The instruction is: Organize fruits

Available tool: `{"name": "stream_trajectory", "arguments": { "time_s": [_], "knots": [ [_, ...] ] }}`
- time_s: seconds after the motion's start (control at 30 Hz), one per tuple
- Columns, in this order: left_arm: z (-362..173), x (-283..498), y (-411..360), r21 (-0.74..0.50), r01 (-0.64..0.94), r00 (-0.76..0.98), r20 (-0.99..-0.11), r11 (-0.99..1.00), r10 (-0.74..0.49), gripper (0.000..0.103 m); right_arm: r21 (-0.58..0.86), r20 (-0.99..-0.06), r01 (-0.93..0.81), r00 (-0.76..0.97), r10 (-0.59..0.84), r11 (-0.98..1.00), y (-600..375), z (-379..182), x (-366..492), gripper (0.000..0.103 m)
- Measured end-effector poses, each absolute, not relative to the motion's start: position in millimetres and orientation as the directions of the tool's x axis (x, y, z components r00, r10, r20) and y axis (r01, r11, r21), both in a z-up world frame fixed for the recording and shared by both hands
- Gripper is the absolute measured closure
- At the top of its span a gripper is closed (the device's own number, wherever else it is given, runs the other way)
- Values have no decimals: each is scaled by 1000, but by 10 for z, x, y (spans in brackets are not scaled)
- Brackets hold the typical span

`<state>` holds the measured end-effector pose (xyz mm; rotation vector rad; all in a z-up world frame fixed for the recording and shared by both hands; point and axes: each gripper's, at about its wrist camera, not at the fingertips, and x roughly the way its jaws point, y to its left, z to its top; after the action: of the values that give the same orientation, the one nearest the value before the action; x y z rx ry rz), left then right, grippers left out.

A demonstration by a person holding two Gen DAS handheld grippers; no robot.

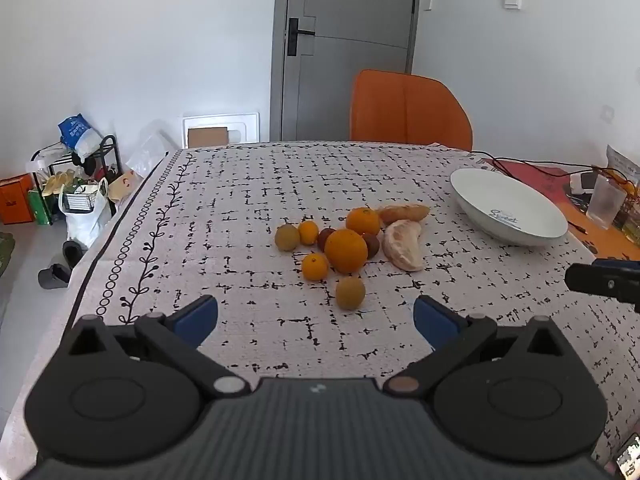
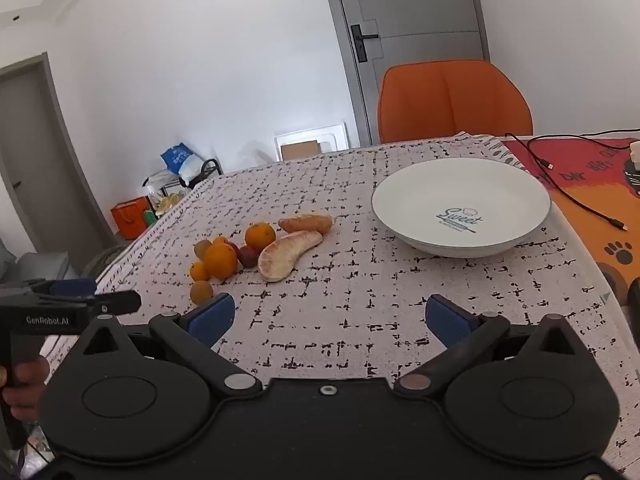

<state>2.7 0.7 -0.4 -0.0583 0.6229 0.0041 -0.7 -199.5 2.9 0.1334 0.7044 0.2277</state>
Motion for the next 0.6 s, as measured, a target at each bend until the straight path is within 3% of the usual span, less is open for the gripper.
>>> {"name": "stream_trajectory", "arguments": {
  "time_s": [0.6],
  "knots": [
    [8,-54,-49,-48,-17,819,-573,999,-13,0,161,-613,-189,750,249,969,-1927,69,-63,0]
  ]
}}
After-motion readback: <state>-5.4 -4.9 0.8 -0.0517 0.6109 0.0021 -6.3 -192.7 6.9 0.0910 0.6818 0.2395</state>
